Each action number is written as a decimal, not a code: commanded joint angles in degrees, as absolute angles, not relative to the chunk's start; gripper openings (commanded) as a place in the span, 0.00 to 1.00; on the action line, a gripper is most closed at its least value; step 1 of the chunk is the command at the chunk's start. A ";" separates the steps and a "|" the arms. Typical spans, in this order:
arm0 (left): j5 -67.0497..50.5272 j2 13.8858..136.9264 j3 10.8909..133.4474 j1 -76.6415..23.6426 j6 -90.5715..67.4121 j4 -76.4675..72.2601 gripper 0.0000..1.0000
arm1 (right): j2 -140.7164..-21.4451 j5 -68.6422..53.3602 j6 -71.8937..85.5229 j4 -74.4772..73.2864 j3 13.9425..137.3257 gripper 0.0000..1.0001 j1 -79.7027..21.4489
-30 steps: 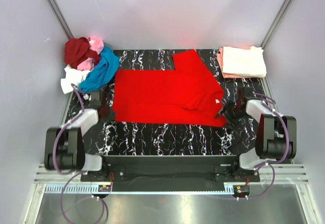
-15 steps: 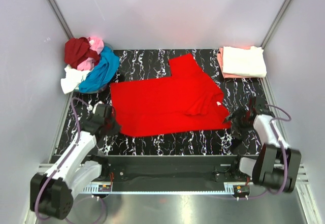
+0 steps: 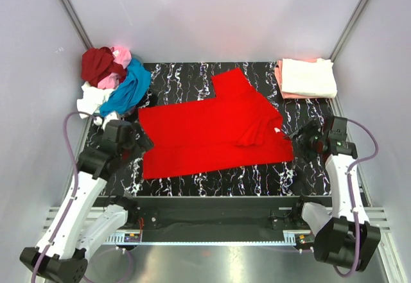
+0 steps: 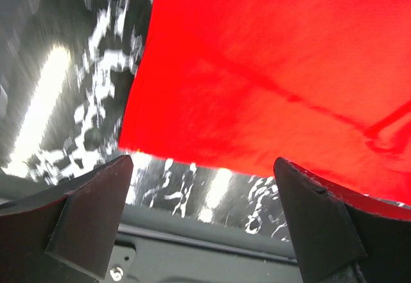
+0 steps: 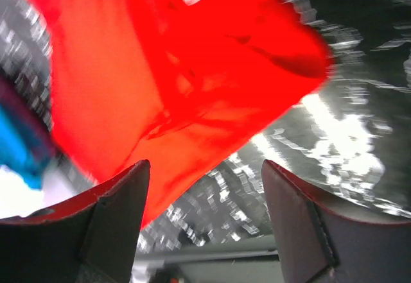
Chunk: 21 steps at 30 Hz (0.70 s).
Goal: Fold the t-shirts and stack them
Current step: Fold the tshirt
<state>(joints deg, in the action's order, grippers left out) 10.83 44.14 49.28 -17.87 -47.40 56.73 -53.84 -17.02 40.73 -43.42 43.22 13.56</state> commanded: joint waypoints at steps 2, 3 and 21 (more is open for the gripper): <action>11.97 42.72 53.80 -18.11 -34.56 57.93 0.99 | -59.49 -28.65 39.90 -35.25 44.03 0.72 10.12; 8.82 42.02 52.83 -18.11 -32.71 54.79 0.99 | -60.81 -28.22 40.08 -34.46 44.38 0.69 7.15; 4.30 37.00 48.87 -18.02 -29.88 50.62 0.99 | -91.49 -20.30 38.76 -25.05 53.96 0.36 -2.72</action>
